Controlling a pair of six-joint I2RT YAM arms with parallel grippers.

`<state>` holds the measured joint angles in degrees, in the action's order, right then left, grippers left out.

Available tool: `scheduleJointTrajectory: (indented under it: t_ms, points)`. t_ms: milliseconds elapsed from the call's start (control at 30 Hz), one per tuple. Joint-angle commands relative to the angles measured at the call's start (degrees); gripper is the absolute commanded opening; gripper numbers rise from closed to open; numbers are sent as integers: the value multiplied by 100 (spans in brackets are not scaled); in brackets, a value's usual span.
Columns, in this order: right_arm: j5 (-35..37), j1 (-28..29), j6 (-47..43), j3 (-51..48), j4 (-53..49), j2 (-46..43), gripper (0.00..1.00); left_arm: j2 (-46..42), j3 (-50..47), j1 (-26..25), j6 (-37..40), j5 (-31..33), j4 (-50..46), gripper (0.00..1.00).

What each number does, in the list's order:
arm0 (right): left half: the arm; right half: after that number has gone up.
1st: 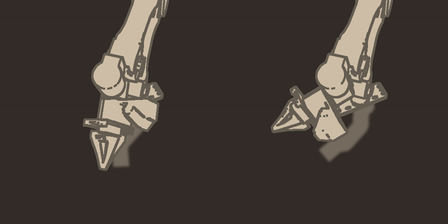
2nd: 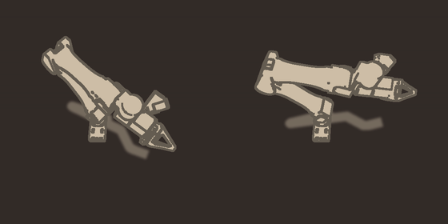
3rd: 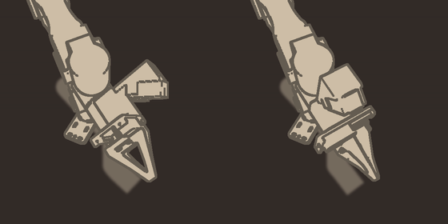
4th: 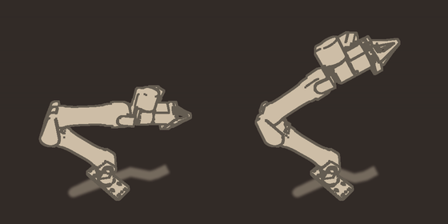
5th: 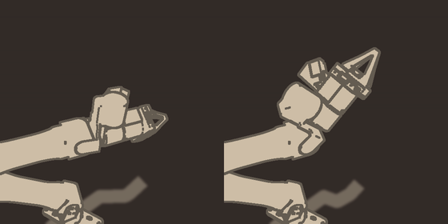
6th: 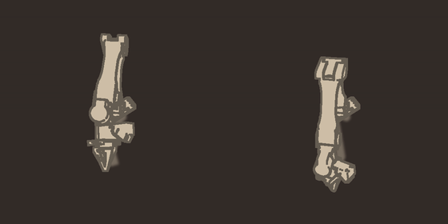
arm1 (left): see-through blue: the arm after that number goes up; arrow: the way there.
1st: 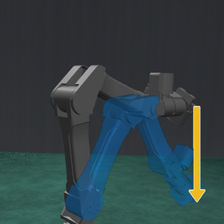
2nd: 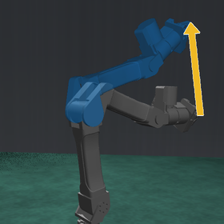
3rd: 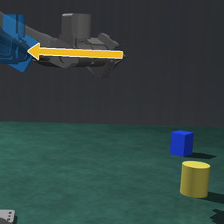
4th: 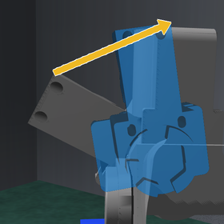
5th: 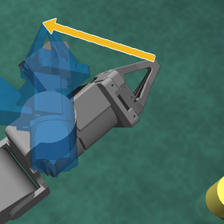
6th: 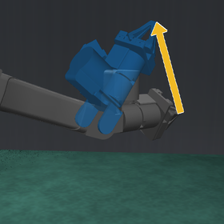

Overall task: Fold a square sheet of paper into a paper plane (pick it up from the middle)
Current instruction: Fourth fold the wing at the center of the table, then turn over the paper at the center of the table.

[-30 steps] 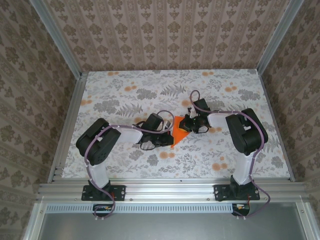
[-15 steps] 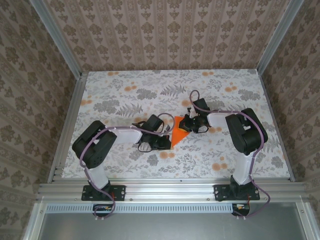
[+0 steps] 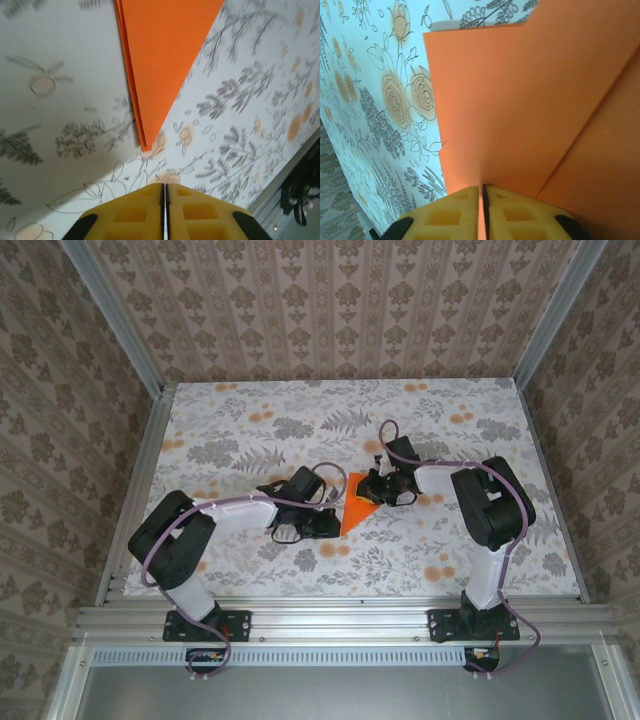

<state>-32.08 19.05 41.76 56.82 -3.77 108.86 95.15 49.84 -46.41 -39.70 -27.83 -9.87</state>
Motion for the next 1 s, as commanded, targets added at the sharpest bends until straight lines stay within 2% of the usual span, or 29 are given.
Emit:
scheduleJointTrajectory:
  t_ms: [0,100,233,333,500,700,767,967]
  points:
    - [263,0,-43,85,-527,-443,19,-89,260,64,-178,610,118,18]
    - [503,-11,-73,112,-635,-1029,32,-26,374,71,-262,938,125,26]
    - [1613,-12,-41,-232,-823,-1608,48,55,465,69,-379,1313,168,40]
    - [1766,-9,55,-423,-692,-1619,51,133,504,65,-516,1533,279,45]
    - [1516,27,262,-452,-386,-1260,51,470,639,60,-772,1448,568,47]
    - [1172,80,291,-353,-185,-900,44,758,633,56,-987,1390,709,46]
    - [1100,99,298,-345,-125,-839,41,792,592,45,-1030,1357,758,40]
    - [918,169,333,-276,-5,-619,35,915,612,38,-1048,1276,763,29]
